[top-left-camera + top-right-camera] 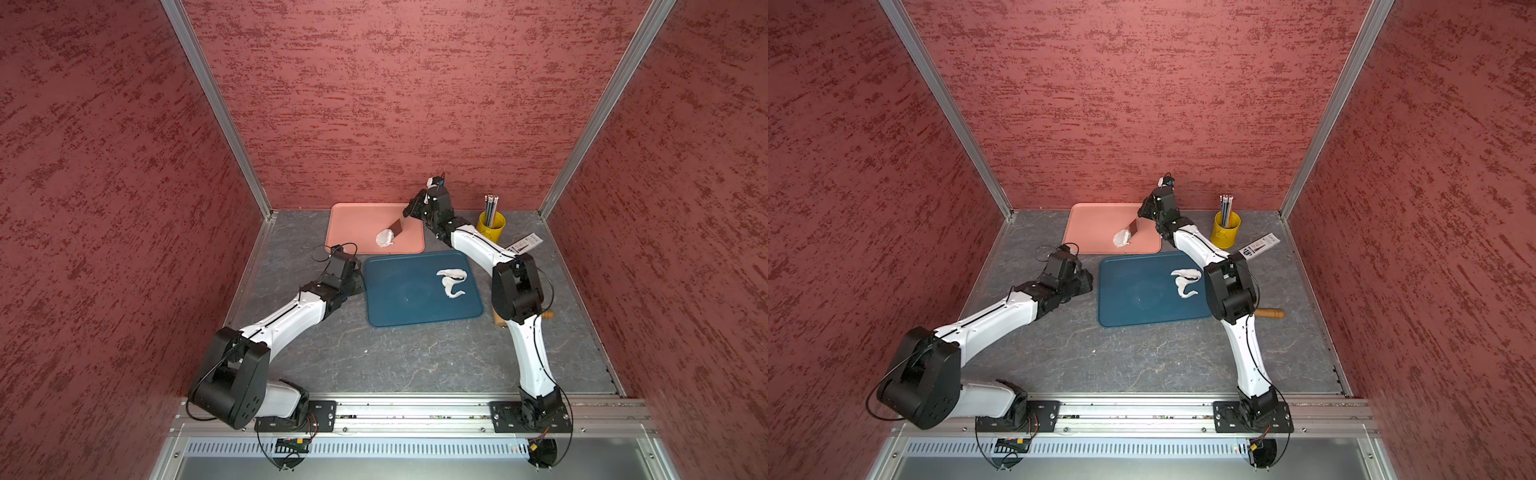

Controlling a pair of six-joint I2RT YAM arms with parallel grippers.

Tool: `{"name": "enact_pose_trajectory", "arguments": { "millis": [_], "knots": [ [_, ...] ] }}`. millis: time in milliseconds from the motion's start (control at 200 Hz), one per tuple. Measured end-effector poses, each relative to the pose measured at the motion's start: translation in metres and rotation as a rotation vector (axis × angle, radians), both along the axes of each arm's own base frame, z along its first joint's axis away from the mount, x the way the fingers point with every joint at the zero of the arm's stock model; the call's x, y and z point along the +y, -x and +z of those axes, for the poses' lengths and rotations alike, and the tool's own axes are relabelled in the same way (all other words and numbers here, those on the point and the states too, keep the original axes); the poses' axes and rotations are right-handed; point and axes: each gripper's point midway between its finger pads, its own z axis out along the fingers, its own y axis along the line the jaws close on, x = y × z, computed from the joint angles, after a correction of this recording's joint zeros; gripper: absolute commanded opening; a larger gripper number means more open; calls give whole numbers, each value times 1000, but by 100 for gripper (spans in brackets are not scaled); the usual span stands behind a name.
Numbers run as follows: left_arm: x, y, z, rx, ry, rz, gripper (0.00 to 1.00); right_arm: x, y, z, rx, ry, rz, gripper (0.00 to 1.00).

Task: Roll out the dumpling wrappers from the dough
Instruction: Place the dumpling wrapper on the plate, then place the spatula at the center of the board.

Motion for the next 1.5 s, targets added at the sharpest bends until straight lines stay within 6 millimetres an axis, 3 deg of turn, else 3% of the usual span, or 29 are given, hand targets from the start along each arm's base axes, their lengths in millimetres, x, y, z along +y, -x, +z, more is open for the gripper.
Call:
{"name": "enact_pose_trajectory", "arguments": {
  "millis": [426, 556, 656, 731, 847, 917, 982, 1082, 1202, 1267, 1377, 1433, 1498],
  "knots": [
    [20, -1, 17, -65, -11, 68, 51, 0, 12, 30, -143, 335, 47, 0],
    [24, -1, 26, -88, -3, 79, 52, -2, 13, 42, -163, 367, 47, 0],
    [31, 2, 40, -115, 5, 96, 54, 4, 25, 63, -161, 296, 77, 0],
    [39, 7, 58, -156, 21, 113, 55, 10, 46, 91, -164, 185, 101, 0],
    [57, 21, 94, -235, 53, 156, 58, 30, 104, 136, -178, -21, 169, 0],
    [69, 34, 112, -274, 63, 187, 60, 57, 142, 153, -185, -147, 237, 0],
    [80, 47, 126, -304, 68, 214, 61, 88, 170, 154, -178, -241, 316, 0],
    [95, 65, 137, -325, 63, 257, 63, 140, 199, 122, -87, -336, 425, 0],
    [107, 78, 140, -319, 51, 291, 67, 197, 219, 48, 65, -349, 511, 0],
    [110, 83, 138, -306, 45, 301, 69, 218, 227, 3, 153, -346, 539, 0],
    [116, 85, 131, -278, 32, 320, 71, 236, 230, -69, 295, -349, 545, 0],
    [117, 84, 128, -265, 28, 327, 73, 245, 227, -83, 330, -388, 549, 0],
    [118, 82, 125, -255, 24, 332, 74, 253, 221, -79, 328, -417, 568, 2]
  ]
}}
